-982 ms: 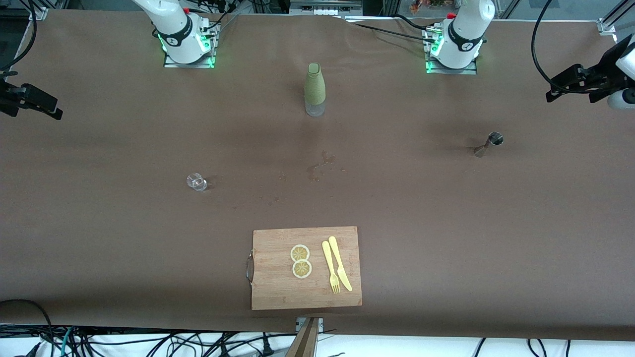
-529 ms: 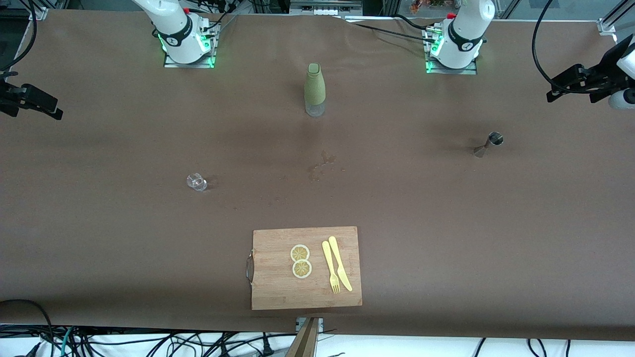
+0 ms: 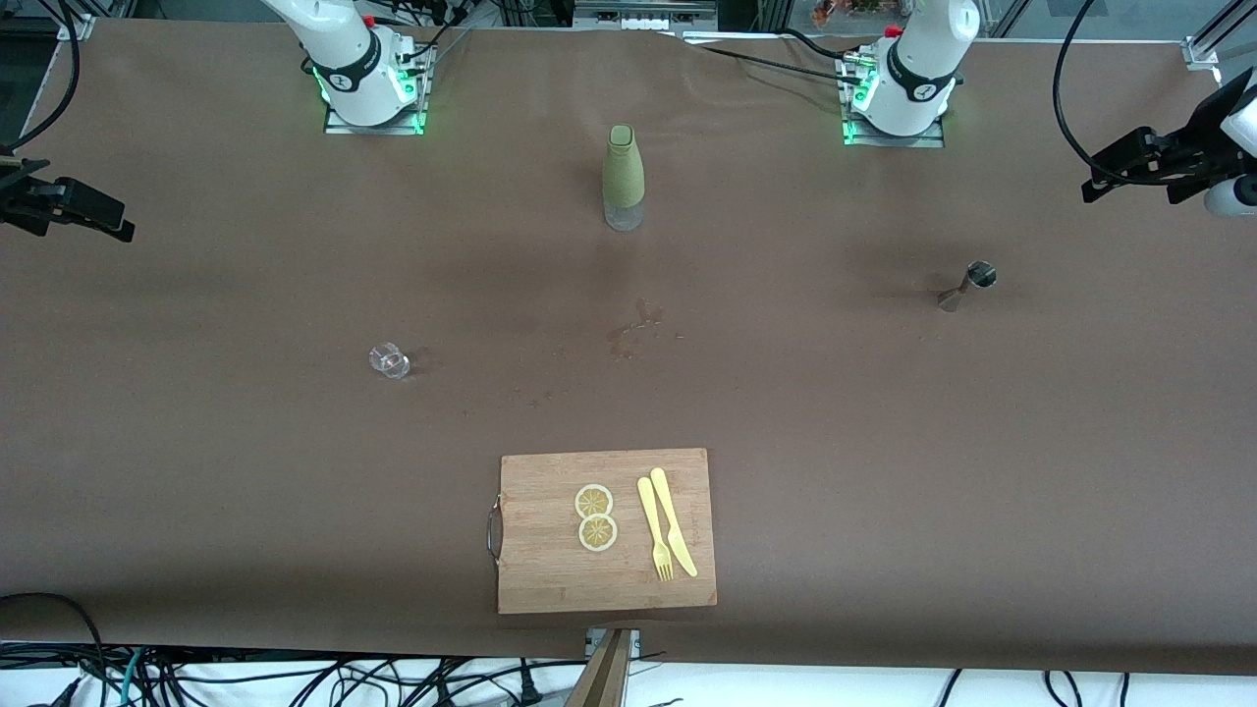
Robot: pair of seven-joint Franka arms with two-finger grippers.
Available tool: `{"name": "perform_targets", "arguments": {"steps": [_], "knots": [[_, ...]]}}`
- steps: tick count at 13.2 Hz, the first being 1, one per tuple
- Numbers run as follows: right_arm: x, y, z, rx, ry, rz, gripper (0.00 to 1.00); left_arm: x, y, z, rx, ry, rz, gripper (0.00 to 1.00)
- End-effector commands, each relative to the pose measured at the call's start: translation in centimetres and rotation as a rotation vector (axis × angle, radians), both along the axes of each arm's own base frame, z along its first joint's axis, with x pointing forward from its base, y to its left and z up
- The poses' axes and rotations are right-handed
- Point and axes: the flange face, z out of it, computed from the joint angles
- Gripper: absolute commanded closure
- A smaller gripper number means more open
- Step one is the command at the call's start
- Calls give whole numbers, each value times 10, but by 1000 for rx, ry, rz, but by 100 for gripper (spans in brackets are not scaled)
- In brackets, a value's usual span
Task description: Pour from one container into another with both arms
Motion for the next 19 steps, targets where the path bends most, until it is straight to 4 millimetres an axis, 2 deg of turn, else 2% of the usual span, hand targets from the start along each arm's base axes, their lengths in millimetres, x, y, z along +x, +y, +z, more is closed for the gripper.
{"name": "perform_targets", "arguments": {"steps": [1,6,9,12,16,19], "knots": [[-3,-10,4,18,6,51,0,-1,2,2,-7,2,-11,0],[-1,-15,-1,53,10,169,0,-1,5,0,-8,9,-8,0],[-2,-23,-2,61,9,152,0,0,-1,-1,-9,8,-13,0],[-2,-23,-2,61,9,152,0,2,0,-7,-12,18,-13,0],[-2,-23,-2,62,11,153,0,2,4,-5,-12,14,-5,0],[1,-24,-15,69,43,154,0,2,5,-5,-12,15,-4,0]]}}
